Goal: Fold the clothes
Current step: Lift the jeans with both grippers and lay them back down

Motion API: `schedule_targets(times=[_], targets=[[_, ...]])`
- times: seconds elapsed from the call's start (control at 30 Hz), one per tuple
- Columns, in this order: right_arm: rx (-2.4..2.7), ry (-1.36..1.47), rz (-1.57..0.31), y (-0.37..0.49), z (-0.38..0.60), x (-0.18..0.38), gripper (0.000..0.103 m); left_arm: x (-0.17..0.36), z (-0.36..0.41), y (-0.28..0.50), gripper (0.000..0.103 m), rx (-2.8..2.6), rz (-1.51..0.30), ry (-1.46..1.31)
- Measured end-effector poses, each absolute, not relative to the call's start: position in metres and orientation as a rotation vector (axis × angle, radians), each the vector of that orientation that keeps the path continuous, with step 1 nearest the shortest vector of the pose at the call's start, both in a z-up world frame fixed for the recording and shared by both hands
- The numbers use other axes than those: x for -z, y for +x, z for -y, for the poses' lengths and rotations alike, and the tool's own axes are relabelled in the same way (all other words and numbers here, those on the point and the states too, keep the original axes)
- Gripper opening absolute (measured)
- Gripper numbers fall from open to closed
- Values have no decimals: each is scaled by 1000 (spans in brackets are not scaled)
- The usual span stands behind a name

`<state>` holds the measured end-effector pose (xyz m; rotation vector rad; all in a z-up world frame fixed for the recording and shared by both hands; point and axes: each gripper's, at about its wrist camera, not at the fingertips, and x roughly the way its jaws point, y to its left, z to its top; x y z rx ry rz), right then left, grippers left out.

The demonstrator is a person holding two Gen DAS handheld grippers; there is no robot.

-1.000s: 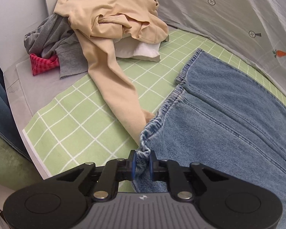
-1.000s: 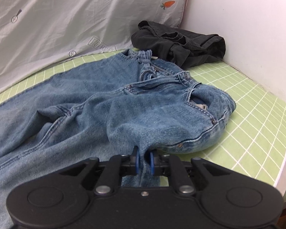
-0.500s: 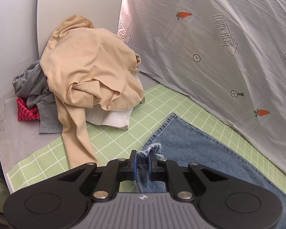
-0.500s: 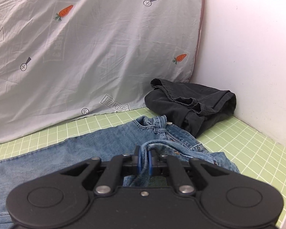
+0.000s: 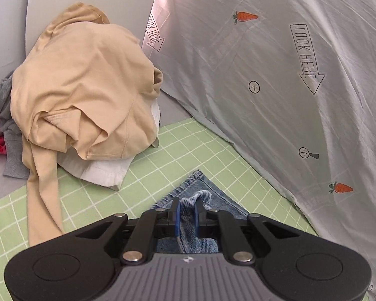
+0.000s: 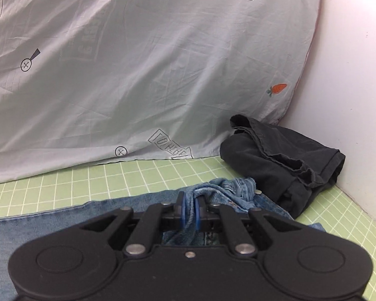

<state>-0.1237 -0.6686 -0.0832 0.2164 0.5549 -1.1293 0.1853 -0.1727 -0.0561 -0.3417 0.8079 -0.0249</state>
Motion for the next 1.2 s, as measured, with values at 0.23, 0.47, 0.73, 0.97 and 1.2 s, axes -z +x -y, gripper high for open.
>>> schedule_targets(times=[0.23, 0.47, 0.73, 0.97, 1.2], targets=[[1116, 191, -549, -73, 715, 98, 8, 78, 208, 229, 11, 31, -797, -227], [1050, 197, -632, -23, 752, 126, 8, 123, 216, 285, 11, -4, -870, -286], [1065, 97, -770, 1, 737, 145, 99, 134, 229, 296, 45, 61, -912, -229], [856, -1, -751, -1, 649, 150, 102, 154, 235, 274, 60, 99, -970, -133], [655, 25, -841, 30, 618, 174, 102, 173, 251, 276, 68, 175, -990, 106]])
